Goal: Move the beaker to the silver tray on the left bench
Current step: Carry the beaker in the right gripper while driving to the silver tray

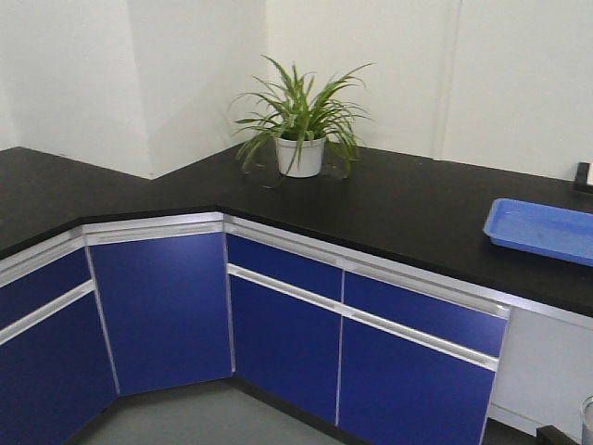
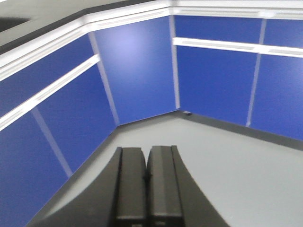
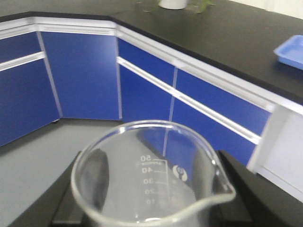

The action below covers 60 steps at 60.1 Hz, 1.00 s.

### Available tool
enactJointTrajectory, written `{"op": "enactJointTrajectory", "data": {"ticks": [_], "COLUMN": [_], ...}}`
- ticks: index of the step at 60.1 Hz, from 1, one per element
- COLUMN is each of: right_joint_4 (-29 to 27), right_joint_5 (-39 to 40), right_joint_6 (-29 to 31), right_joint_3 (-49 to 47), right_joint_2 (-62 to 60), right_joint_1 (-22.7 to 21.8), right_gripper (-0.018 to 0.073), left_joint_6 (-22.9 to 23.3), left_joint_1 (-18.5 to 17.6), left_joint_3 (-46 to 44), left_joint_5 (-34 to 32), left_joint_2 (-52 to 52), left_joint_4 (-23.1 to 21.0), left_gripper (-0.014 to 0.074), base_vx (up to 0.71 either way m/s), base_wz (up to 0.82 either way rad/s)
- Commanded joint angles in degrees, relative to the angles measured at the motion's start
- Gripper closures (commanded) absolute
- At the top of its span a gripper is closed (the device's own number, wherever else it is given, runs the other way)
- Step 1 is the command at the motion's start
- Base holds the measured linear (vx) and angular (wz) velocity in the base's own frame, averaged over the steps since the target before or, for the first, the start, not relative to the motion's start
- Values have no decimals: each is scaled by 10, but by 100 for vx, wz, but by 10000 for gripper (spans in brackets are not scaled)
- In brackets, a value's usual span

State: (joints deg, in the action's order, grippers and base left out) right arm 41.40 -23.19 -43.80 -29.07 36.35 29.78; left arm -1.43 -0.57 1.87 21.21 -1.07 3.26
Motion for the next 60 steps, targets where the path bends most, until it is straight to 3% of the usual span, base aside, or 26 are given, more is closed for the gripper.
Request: {"op": "enactJointTrajectory", "data": {"ticks": [1, 60], "right_joint_4": [15, 15], "right_joint_5": [32, 32], "right_joint_6": [4, 4], "right_joint_3": [-17, -17], "right_joint_2": [1, 1], "right_joint_1": [0, 0], "right_gripper": [571, 571], "left_joint_6": [1, 1], "left_joint_1": [-3, -3], "left_joint_3": [11, 11], "left_joint_5": [-43, -43], "left_joint_2": [-4, -4], "left_joint_4": [-2, -2], "left_gripper": [595, 595], "base_vx": [-29, -16], "base_wz": [50, 58]}}
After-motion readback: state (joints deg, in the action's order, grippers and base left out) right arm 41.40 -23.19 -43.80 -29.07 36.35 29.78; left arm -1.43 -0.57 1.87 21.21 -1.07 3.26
